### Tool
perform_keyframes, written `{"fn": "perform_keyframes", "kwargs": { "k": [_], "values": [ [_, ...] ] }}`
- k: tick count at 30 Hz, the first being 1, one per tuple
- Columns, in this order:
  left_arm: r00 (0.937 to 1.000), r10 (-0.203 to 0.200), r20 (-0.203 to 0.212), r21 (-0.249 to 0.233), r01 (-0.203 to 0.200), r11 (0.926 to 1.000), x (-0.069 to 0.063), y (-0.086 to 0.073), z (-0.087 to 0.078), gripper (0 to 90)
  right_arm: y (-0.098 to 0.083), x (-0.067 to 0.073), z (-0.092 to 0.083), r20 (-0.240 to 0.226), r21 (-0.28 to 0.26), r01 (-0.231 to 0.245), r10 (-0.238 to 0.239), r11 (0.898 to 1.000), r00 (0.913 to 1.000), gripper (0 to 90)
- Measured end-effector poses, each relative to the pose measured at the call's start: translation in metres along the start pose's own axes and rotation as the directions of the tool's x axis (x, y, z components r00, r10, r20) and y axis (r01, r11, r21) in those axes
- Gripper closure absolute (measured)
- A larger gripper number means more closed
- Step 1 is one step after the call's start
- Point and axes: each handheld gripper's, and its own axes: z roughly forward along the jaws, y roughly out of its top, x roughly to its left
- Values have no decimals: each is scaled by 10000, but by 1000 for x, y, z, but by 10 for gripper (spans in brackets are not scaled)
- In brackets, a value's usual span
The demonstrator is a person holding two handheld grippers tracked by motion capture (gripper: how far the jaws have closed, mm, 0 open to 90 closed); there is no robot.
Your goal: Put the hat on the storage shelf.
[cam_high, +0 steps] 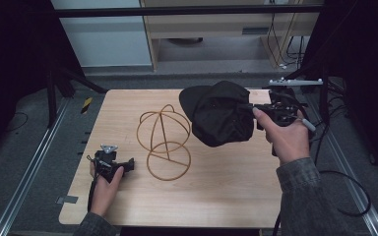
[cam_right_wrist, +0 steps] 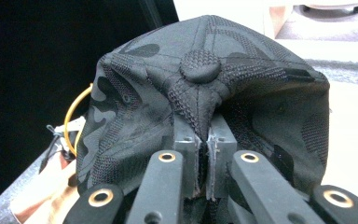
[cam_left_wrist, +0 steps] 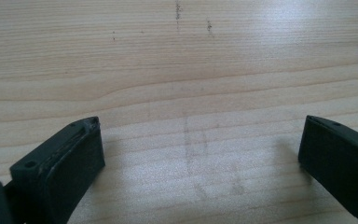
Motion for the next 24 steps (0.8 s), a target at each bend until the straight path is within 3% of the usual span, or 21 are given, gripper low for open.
{"fn": "perform_keyframes", "kwargs": {
  "k": [12, 24],
  "values": [
    [10000, 35, 28, -6, -35, 10000, 0, 0, 0, 0, 14, 25, 9, -715, -319, 281, -303, 9991, 9970, 855],
    [10000, 60, 73, 2, -60, 10000, -1, 0, 0, 0, 18, 43, 24, -1220, -172, 476, -493, 9987, 9913, 854]
  ]
}}
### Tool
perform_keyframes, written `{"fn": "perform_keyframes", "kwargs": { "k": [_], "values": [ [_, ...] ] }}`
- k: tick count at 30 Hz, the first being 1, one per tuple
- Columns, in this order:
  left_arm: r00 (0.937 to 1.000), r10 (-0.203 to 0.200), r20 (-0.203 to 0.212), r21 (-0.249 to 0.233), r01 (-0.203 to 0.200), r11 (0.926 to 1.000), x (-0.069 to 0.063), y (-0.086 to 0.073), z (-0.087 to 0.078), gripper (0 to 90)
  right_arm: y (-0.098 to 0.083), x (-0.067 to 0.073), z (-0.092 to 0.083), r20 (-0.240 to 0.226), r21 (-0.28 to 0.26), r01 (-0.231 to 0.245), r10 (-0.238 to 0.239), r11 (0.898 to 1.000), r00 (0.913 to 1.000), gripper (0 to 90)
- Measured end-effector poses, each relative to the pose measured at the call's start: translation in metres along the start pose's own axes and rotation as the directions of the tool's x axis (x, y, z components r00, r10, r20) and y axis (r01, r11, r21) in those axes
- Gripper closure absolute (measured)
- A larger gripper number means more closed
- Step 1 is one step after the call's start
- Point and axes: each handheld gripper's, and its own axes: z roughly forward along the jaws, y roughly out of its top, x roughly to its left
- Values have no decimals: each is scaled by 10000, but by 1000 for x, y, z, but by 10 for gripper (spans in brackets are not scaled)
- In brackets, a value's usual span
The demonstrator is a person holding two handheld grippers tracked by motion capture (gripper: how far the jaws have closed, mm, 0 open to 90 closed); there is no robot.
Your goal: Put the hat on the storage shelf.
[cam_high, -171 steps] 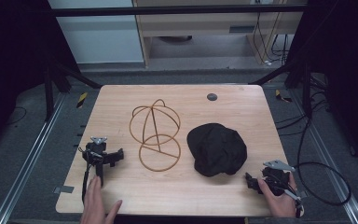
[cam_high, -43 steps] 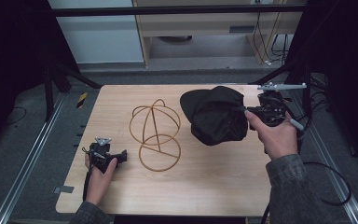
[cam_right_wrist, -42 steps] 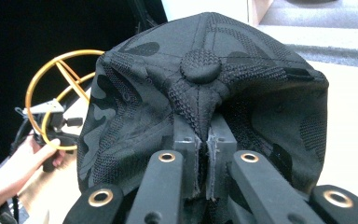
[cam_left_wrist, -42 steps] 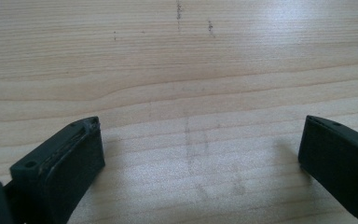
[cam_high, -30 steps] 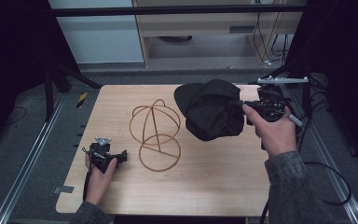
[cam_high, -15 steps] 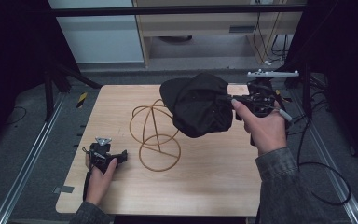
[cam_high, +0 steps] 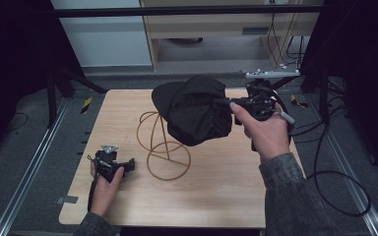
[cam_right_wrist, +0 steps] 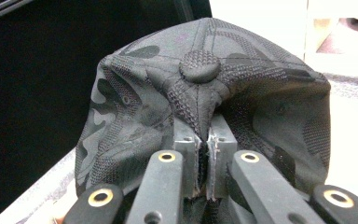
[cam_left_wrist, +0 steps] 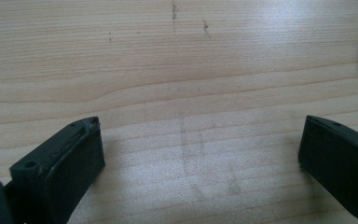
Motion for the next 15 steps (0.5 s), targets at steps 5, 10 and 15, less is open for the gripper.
{"fn": "perform_keyframes", "kwargs": {
  "k": [5, 10, 15],
  "values": [
    [10000, 6, 5, -8, -6, 10000, 0, 0, 0, 0, -1, 5, 10, -135, 167, 87, -84, 9998, 9999, 853],
    [10000, 3, 22, -28, -3, 10000, -1, 0, 0, 0, -1, 8, 18, -350, 245, 92, -83, 9997, 9994, 853],
    [10000, 8, 43, -29, -8, 10000, -1, 0, 0, 0, -5, 11, 28, -448, 454, 180, -159, 9988, 9989, 851]
  ]
}}
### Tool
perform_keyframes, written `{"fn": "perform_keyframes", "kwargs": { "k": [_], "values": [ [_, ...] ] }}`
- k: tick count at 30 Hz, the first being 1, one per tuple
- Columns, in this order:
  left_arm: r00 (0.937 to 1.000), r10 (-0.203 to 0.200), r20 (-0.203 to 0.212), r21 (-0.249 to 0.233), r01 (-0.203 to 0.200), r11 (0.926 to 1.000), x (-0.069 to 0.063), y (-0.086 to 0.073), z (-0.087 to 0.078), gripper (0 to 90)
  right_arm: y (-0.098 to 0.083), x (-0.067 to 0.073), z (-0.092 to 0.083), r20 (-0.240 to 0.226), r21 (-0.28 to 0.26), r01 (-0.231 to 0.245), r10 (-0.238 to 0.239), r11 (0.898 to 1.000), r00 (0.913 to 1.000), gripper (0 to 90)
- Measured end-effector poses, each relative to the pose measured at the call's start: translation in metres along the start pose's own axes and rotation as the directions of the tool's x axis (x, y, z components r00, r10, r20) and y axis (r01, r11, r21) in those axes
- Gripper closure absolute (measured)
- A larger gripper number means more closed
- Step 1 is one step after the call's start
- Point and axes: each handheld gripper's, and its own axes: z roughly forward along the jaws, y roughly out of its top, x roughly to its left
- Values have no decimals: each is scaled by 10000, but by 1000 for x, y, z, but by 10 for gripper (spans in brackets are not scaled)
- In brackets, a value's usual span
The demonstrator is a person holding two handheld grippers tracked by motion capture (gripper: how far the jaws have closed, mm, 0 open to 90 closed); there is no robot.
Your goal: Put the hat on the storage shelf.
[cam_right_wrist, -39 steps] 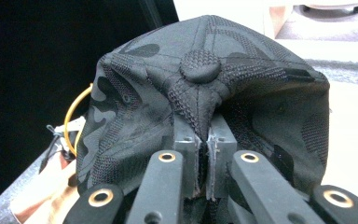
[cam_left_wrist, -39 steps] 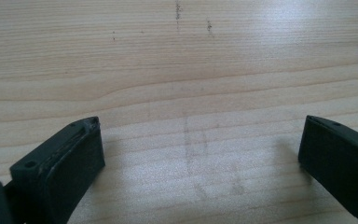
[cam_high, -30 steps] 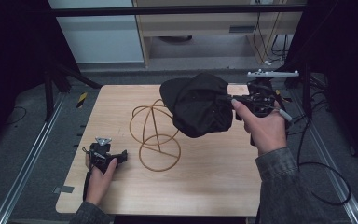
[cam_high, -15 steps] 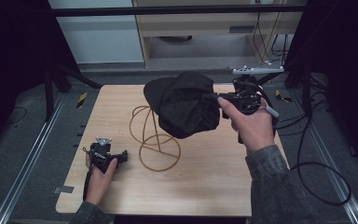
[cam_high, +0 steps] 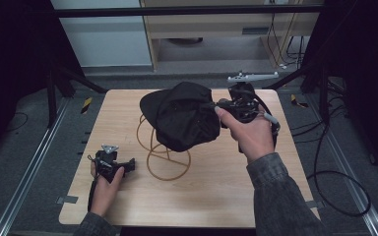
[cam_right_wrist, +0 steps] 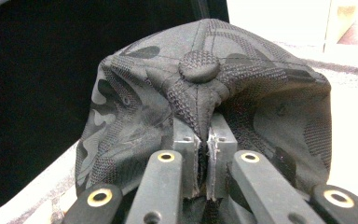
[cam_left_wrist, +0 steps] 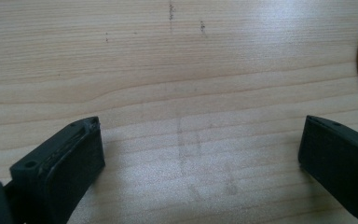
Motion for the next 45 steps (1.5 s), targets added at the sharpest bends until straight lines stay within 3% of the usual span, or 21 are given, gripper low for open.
{"fn": "perform_keyframes", "kwargs": {
  "k": [26, 45],
  "values": [
    [10000, 8, 9, -23, -8, 10000, 0, 0, 0, 0, -18, 0, 25, -266, 505, -127, 141, 9986, 9995, 838],
    [10000, 14, 4, -5, -14, 10000, 0, 0, 0, 0, -18, 9, 41, -21, 875, 227, -226, 9959, 9997, 825]
  ]
}}
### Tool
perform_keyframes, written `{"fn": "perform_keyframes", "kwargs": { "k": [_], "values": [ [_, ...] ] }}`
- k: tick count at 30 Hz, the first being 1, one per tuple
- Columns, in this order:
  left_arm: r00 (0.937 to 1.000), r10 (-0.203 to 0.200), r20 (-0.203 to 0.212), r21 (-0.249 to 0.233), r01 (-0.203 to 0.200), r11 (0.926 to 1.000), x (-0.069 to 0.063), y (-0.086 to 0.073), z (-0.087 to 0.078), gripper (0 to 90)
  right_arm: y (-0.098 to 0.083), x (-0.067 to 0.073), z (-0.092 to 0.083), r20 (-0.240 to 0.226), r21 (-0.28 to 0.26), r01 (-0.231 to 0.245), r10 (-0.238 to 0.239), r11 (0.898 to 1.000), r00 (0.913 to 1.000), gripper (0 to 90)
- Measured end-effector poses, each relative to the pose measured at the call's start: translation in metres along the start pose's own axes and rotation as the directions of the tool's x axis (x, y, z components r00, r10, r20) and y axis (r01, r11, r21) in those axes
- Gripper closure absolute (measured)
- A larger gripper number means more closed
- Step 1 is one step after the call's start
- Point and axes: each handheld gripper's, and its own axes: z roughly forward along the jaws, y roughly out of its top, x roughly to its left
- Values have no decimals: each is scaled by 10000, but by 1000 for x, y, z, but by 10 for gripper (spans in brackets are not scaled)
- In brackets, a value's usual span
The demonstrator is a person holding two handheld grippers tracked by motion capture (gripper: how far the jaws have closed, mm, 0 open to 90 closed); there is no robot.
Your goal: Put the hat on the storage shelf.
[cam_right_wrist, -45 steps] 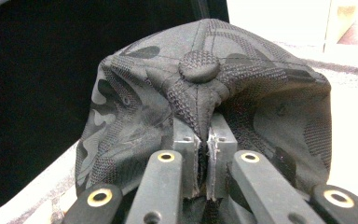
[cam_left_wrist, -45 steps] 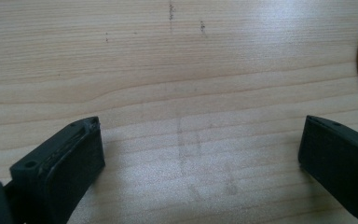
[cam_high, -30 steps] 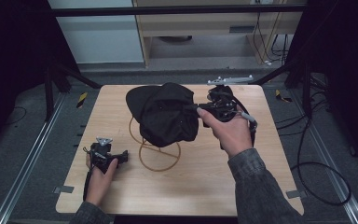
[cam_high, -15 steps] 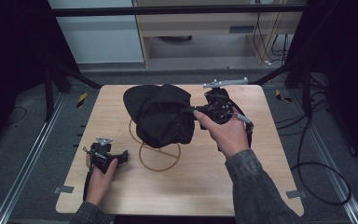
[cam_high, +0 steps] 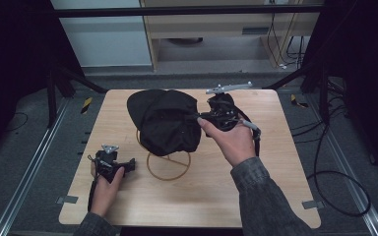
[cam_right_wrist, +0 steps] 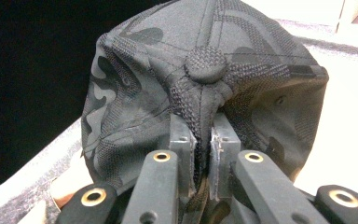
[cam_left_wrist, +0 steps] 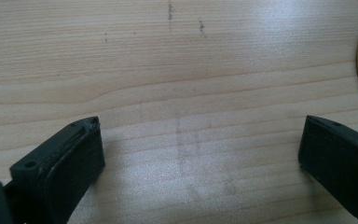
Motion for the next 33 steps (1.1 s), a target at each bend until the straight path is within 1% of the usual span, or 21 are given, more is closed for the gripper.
{"fn": "perform_keyframes", "kwargs": {
  "k": [8, 18, 19, 27, 33],
  "values": [
    [10000, -7, 2, 0, 7, 10000, 0, 0, 0, 0, 0, 5, 10, 120, 162, 224, -226, 9996, 9997, 822],
    [10000, -11, 4, 0, 11, 10000, 0, 0, 0, 0, -1, 10, 22, 257, 410, 376, -387, 9985, 9989, 815],
    [10000, -6, 1, 0, 6, 10000, 0, 0, 0, 0, -1, 10, 24, 272, 427, 444, -456, 9981, 9986, 814],
    [10000, -11, 1, -2, 11, 10000, 0, 0, 0, 0, -1, 12, 34, 399, 646, 553, -579, 9964, 9975, 809],
    [10000, -9, 3, 2, 9, 10000, 0, 0, 0, 0, 0, 14, 39, 511, 697, 652, -688, 9954, 9963, 810]
  ]
}}
